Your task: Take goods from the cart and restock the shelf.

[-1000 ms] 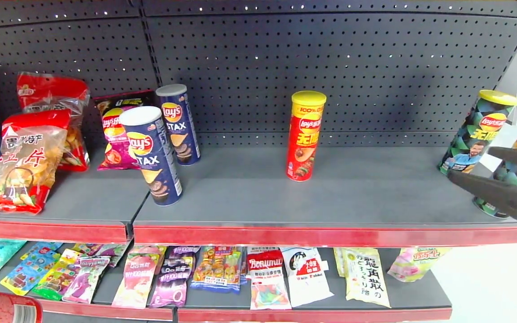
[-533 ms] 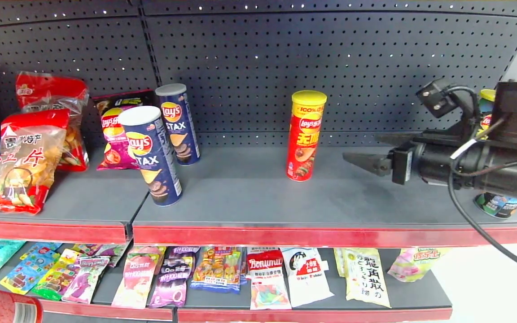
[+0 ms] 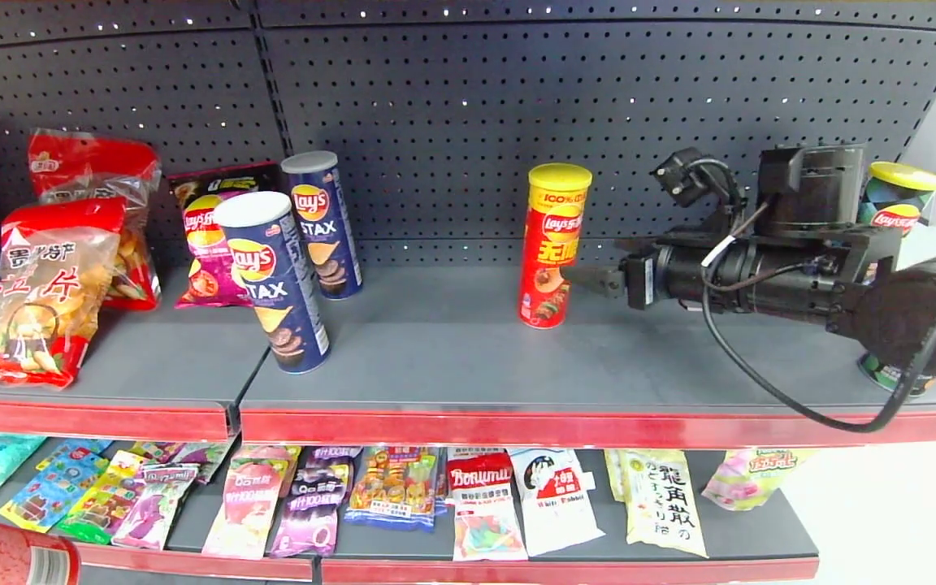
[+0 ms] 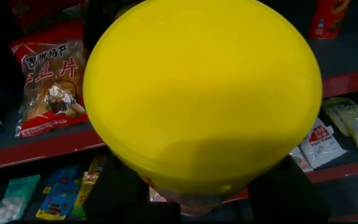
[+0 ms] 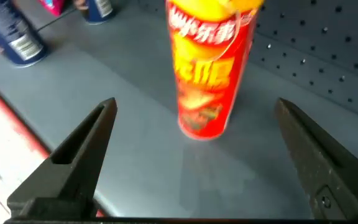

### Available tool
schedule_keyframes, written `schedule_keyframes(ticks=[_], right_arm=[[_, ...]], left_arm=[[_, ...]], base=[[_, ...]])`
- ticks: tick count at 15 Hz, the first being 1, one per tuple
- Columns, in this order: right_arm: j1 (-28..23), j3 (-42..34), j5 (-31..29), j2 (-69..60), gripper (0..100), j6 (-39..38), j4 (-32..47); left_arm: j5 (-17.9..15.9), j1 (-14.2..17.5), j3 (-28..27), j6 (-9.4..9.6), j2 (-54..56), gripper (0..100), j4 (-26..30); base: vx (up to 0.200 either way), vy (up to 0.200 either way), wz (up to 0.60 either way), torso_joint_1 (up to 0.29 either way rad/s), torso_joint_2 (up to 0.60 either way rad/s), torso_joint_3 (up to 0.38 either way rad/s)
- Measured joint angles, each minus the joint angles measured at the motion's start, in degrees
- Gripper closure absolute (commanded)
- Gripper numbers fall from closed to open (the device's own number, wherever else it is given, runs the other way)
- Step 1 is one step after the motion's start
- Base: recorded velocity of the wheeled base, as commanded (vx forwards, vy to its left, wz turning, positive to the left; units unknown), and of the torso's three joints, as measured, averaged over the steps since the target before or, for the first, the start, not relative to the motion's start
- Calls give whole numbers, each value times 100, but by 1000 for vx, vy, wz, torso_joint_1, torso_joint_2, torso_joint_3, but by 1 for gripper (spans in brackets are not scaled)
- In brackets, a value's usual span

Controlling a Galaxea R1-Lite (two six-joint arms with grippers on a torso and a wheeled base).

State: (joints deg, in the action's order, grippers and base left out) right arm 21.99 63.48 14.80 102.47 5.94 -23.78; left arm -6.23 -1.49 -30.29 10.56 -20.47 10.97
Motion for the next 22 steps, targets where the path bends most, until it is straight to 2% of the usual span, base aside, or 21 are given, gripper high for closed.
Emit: schedule_keyframes(ticks=[17,22], right_arm=[[33,1899,-156,1310,0,-126,4],[165,2166,-262,1538,0,-277,6]], left_arm=[[0,0,41,0,-69,100,11],[0,0,43,0,-94,100,11]], base=[[0,0,0,0,0,0],[0,0,0,0,0,0]])
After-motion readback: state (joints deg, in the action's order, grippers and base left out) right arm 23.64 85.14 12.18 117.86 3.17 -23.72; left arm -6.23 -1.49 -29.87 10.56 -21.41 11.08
